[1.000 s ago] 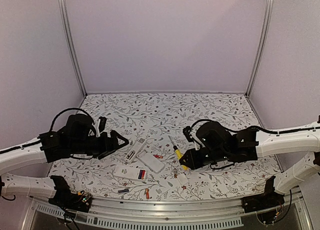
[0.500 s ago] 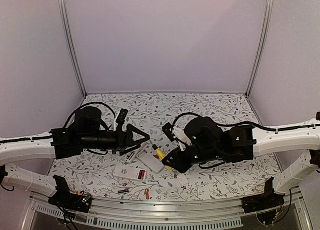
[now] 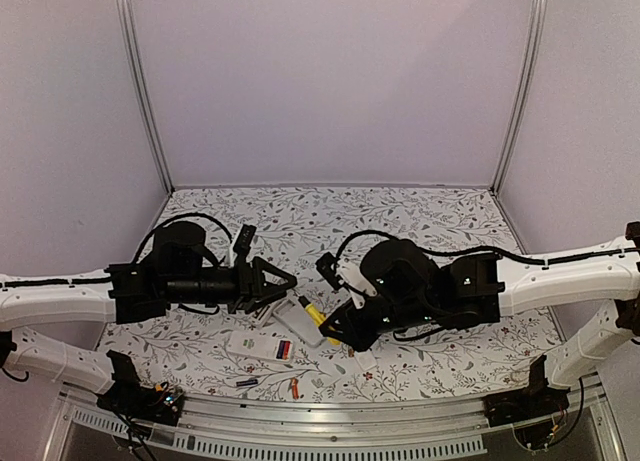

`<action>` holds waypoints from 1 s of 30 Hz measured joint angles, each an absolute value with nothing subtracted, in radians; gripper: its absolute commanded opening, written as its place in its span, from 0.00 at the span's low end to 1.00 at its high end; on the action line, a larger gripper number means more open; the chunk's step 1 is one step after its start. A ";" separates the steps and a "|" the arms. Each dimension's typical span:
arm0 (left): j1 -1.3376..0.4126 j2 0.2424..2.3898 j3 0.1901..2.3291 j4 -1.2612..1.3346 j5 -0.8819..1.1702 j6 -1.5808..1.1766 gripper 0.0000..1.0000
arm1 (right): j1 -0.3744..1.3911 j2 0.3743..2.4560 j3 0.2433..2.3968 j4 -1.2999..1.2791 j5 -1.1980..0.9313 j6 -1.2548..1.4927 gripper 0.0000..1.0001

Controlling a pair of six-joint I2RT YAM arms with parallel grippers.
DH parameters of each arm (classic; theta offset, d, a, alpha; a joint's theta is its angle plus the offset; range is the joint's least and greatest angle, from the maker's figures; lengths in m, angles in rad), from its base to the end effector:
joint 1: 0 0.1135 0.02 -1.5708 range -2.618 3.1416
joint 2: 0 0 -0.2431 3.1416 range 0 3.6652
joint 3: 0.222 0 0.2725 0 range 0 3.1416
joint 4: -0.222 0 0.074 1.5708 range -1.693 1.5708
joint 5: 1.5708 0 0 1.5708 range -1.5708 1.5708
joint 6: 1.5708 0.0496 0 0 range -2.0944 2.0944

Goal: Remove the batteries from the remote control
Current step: Pass from the right arm to the left

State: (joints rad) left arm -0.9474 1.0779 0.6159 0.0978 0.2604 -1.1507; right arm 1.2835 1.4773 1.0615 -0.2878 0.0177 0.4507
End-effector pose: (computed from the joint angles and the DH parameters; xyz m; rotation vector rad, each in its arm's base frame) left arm 0.1552 -0.2377 0.2195 -0.0269 2.3068 -1.5224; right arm 0.1026 0.3440 0.2231 -0.9760 2.2315 0.8458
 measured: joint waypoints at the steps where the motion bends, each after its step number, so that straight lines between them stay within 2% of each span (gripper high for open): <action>1: -0.947 1.081 0.616 0.100 0.258 -1.154 0.45 | 1.285 1.477 1.062 -0.288 0.016 0.449 0.06; 12: -0.947 1.106 0.614 0.141 0.253 -1.167 0.15 | 1.292 1.477 1.073 -0.287 0.015 0.443 0.06; 16: -0.947 1.106 0.609 0.151 0.254 -1.176 0.02 | 1.295 1.478 1.073 -0.288 0.015 0.443 0.04; 18: -0.948 1.106 0.606 0.167 0.254 -1.182 0.00 | 1.296 1.479 1.073 -0.288 0.016 0.442 0.07; 19: -0.948 1.106 0.604 0.176 0.255 -1.187 0.00 | 1.296 1.479 1.073 -0.289 0.019 0.441 0.14; 22: -0.948 1.106 0.599 0.196 0.253 -1.196 0.00 | 1.298 1.479 1.073 -0.286 0.044 0.448 0.50; 24: -0.948 1.103 0.591 0.201 0.247 -1.198 0.00 | 1.299 1.474 1.068 -0.278 0.080 0.465 0.69; 26: -0.948 1.095 0.585 0.204 0.237 -1.198 0.00 | 1.301 1.449 1.045 -0.260 0.127 0.501 0.79; 30: -0.948 1.053 0.567 0.248 0.207 -1.200 0.00 | 1.301 1.328 0.943 -0.189 0.234 0.619 0.91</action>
